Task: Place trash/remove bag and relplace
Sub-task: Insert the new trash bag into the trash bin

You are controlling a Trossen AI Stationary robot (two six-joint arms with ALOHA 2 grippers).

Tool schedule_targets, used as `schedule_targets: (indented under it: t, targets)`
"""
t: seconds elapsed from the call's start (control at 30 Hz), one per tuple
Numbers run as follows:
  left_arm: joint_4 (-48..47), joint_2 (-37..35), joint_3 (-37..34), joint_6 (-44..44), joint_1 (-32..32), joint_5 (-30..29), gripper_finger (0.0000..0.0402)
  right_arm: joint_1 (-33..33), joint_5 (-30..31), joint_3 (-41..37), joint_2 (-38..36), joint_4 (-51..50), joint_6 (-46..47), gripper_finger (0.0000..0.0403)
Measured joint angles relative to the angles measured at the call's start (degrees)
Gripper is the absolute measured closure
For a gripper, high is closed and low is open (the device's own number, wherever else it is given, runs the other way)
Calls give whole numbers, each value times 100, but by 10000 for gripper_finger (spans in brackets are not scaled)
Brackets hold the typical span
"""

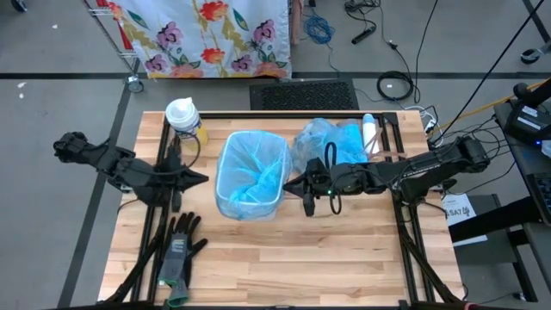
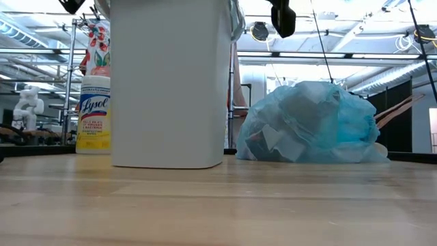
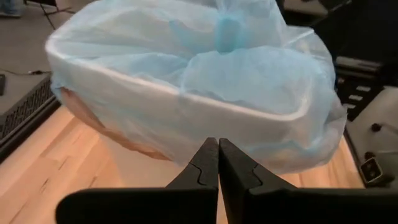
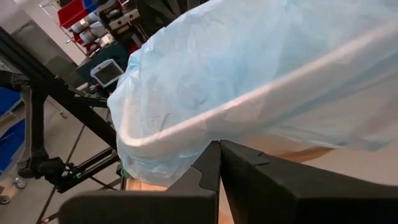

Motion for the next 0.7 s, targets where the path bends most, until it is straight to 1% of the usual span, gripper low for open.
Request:
schedule_targets:
  t: [0.27,0.43,0.57,0.7]
  targets:
    - [206,349,0,305,494,609,397,2,-9,0,0,-123,0,403]
    - [417,565,-44,518,841,1122,397,2,13,9,123,-124,-17,403]
    - [1042,702,-468,578,1157,1663,398,4,23,7,358,-119,-5,403]
    - [1512,734,-914,433,1386,1965,398,-23,28,2,573,-134,17,403]
